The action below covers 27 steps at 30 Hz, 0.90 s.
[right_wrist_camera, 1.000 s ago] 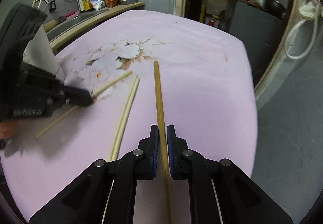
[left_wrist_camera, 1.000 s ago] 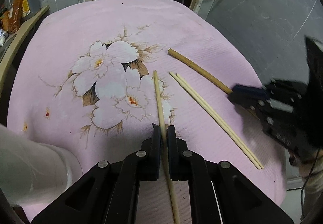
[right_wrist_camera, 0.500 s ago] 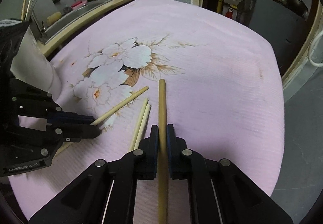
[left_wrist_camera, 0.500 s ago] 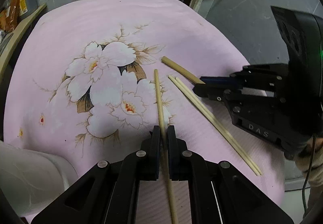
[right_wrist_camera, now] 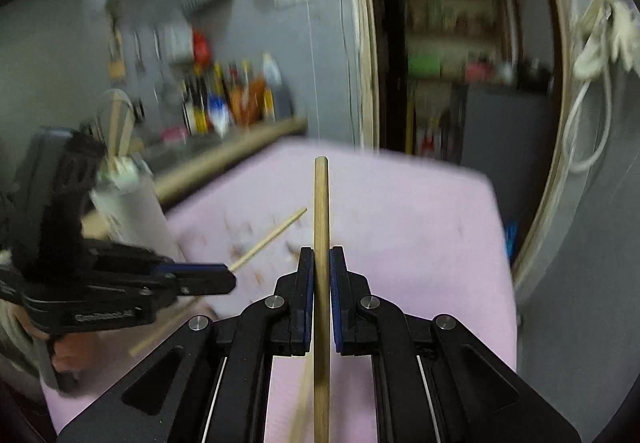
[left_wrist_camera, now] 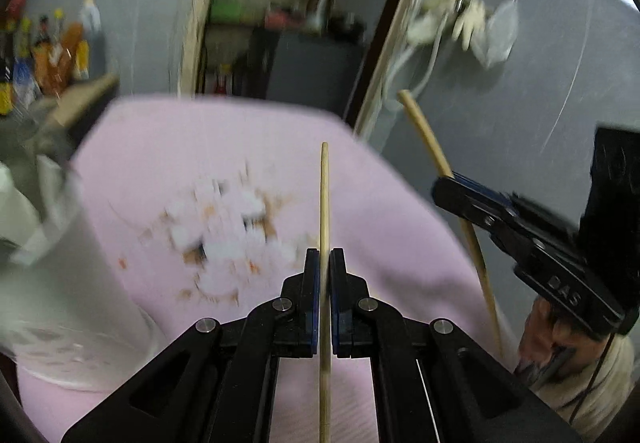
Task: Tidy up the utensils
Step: 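Lift both chopsticks upright and lower them into the white caddy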
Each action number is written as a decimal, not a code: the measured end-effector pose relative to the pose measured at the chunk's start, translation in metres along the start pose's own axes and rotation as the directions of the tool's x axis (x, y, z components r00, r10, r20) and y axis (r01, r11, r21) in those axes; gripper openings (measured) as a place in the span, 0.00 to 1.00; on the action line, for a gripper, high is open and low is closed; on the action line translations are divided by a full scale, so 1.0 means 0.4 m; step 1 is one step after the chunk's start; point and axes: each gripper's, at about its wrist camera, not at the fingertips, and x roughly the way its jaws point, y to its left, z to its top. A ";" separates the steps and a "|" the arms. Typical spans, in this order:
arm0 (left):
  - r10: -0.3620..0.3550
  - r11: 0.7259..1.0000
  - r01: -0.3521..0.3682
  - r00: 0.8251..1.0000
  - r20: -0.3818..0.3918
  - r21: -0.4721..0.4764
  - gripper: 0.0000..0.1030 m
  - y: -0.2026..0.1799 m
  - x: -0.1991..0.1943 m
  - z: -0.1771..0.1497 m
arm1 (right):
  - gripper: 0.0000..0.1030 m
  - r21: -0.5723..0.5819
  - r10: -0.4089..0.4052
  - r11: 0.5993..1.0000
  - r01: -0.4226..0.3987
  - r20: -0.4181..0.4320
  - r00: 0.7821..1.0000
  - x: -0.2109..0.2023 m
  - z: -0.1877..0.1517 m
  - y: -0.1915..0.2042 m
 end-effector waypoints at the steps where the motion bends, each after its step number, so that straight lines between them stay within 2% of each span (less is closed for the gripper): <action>1: 0.009 1.000 -0.009 0.998 0.062 0.007 0.02 -0.003 -0.027 0.006 | 0.05 0.002 0.010 1.000 -0.010 0.061 0.998 -0.020 0.005 0.012; 3: 0.026 0.999 -0.029 0.988 0.155 0.017 0.02 -0.009 -0.070 0.013 | 0.05 -0.007 0.012 1.000 -0.011 0.146 0.989 -0.044 0.021 0.033; 6: 0.051 0.998 -0.058 0.960 0.276 0.019 0.02 -0.014 -0.127 0.030 | 0.05 -0.024 0.048 0.999 -0.043 0.267 0.963 -0.075 0.056 0.070; 9: 0.084 0.995 -0.099 0.920 0.382 0.019 0.03 -0.010 -0.185 0.051 | 0.05 -0.048 0.081 0.997 -0.068 0.354 0.932 -0.088 0.093 0.104; 13: 0.112 0.991 -0.134 0.867 0.485 0.012 0.03 0.012 -0.261 0.084 | 0.05 -0.072 0.134 0.991 -0.114 0.444 0.886 -0.091 0.152 0.153; 17: 0.125 0.990 -0.137 0.828 0.546 -0.020 0.03 0.058 -0.320 0.117 | 0.05 -0.072 0.202 0.979 -0.192 0.508 0.837 -0.070 0.209 0.189; 22: 0.152 0.988 -0.109 0.783 0.603 -0.107 0.03 0.167 -0.405 0.142 | 0.05 -0.024 0.269 0.948 -0.317 0.594 0.758 -0.021 0.279 0.217; 27: 0.236 0.966 -0.106 0.740 0.630 -0.237 0.03 0.305 -0.469 0.151 | 0.05 0.051 0.273 0.917 -0.396 0.645 0.714 0.034 0.307 0.228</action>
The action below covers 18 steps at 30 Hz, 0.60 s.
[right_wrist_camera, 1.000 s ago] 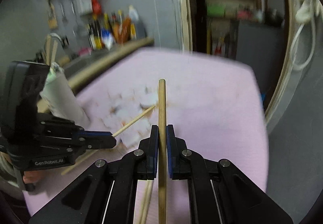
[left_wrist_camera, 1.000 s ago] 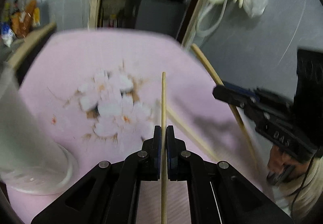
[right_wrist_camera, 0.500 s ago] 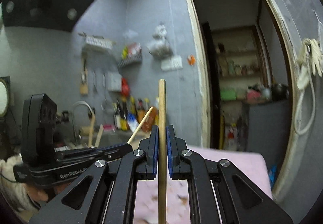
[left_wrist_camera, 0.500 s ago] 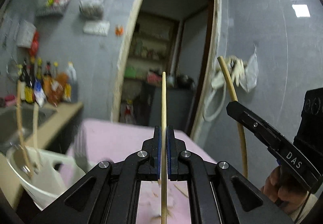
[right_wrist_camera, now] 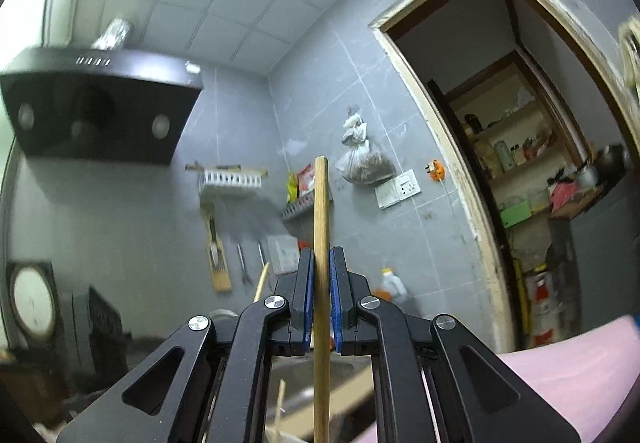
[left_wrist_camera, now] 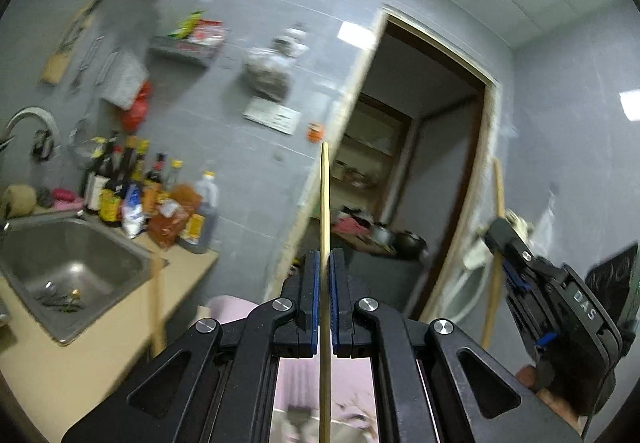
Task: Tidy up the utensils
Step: 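Lift both chopsticks upright and lower them into the white caddy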
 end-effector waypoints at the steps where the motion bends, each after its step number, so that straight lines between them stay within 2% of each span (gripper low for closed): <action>1: 0.018 0.999 -0.018 1.000 0.008 -0.029 0.03 0.029 0.001 0.005 | 0.05 0.023 0.000 1.000 0.000 0.007 1.000 0.011 -0.009 -0.004; 4: 0.068 0.993 -0.065 0.997 0.027 -0.102 0.03 0.102 -0.003 0.012 | 0.05 0.053 -0.019 0.998 0.018 0.021 1.000 0.042 -0.033 -0.009; 8: 0.121 0.981 -0.113 0.992 0.044 -0.160 0.03 0.168 -0.004 0.003 | 0.05 0.030 -0.059 0.998 0.058 0.040 0.997 0.057 -0.066 -0.006; 14: 0.180 0.974 -0.166 0.980 0.082 -0.151 0.03 0.170 -0.010 -0.034 | 0.05 -0.013 -0.090 0.996 0.091 0.038 0.995 0.070 -0.110 -0.016; 18: 0.218 0.971 -0.205 0.970 0.105 -0.120 0.03 0.151 -0.014 -0.066 | 0.05 0.006 -0.102 0.995 0.102 0.021 0.995 0.080 -0.130 -0.038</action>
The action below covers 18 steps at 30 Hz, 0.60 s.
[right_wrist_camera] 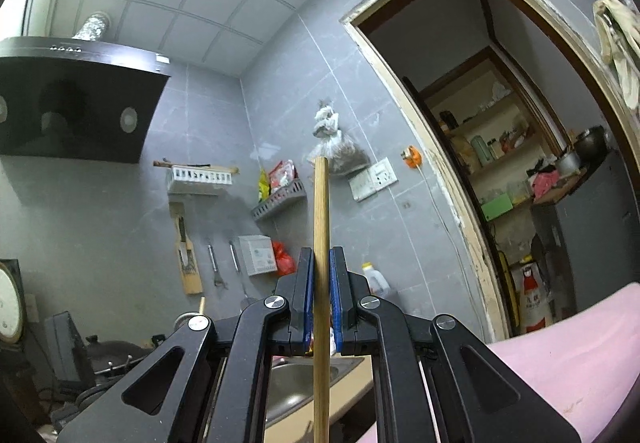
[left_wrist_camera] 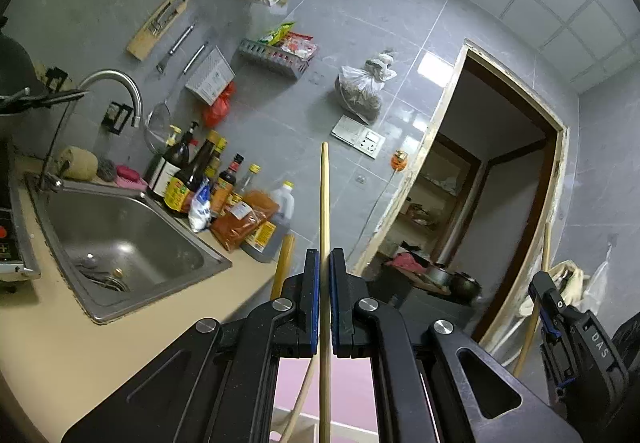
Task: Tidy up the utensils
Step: 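Lift both chopsticks upright and lower them into the white caddy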
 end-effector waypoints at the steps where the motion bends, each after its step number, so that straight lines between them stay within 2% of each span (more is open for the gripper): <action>1: 0.006 1.000 -0.006 1.000 0.000 0.009 0.03 -0.004 0.000 -0.007 | 0.05 0.002 -0.001 1.000 0.001 -0.003 1.000 0.002 -0.003 -0.003; 9: 0.029 0.998 -0.028 0.999 -0.024 0.050 0.03 -0.006 0.003 -0.047 | 0.05 0.000 0.007 1.000 -0.007 -0.039 0.999 0.010 -0.031 -0.006; 15: 0.019 1.000 -0.020 0.997 -0.071 -0.011 0.03 0.028 0.013 -0.055 | 0.05 -0.014 0.013 1.000 -0.014 -0.060 0.998 0.008 -0.039 0.009; 18: 0.020 1.000 -0.020 0.998 -0.064 -0.010 0.03 0.030 0.007 -0.055 | 0.05 -0.019 0.011 1.000 -0.012 -0.066 0.998 0.005 -0.043 0.010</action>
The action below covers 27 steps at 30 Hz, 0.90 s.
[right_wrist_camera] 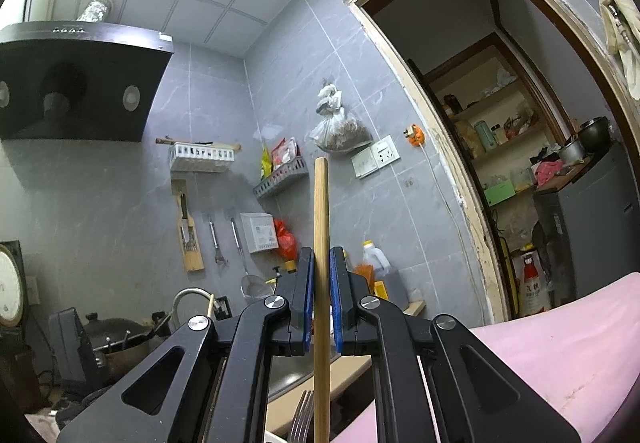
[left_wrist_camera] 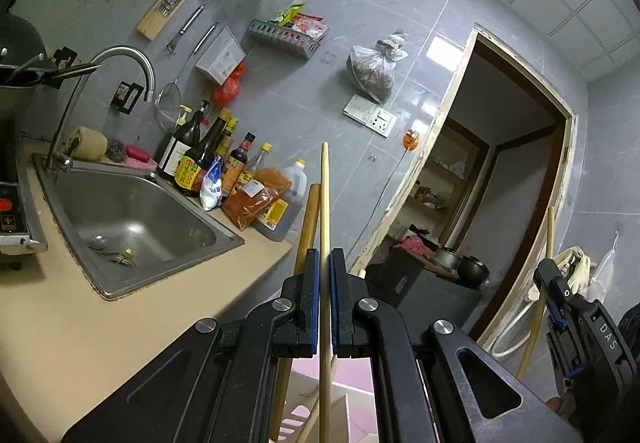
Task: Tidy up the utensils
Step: 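Lift both chopsticks upright and lower them into the white caddy, then open both tools to release the chopsticks into the caddy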
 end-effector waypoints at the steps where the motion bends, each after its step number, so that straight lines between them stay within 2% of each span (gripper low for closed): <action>1: 0.002 1.000 -0.002 1.000 0.004 0.006 0.03 -0.002 -0.003 -0.001 | 0.05 0.000 0.001 1.000 -0.001 -0.003 1.000 0.002 0.001 0.000; 12: 0.048 0.991 -0.051 0.999 0.024 0.120 0.03 -0.020 -0.022 -0.038 | 0.06 -0.037 0.011 0.999 -0.012 -0.040 0.999 0.009 -0.018 0.016; 23: 0.037 0.975 -0.024 0.998 -0.055 0.222 0.03 -0.044 -0.038 -0.073 | 0.07 -0.106 -0.012 0.994 -0.001 -0.120 0.993 -0.014 -0.045 0.044; 24: 0.032 0.973 -0.016 0.997 -0.066 0.230 0.03 -0.049 -0.039 -0.075 | 0.10 -0.110 -0.017 0.994 0.003 -0.129 0.992 -0.017 -0.047 0.044; 27: 0.003 0.969 0.022 0.995 -0.100 0.248 0.05 -0.059 -0.045 -0.080 | 0.27 -0.115 -0.027 0.993 0.010 -0.149 0.988 -0.032 -0.049 0.042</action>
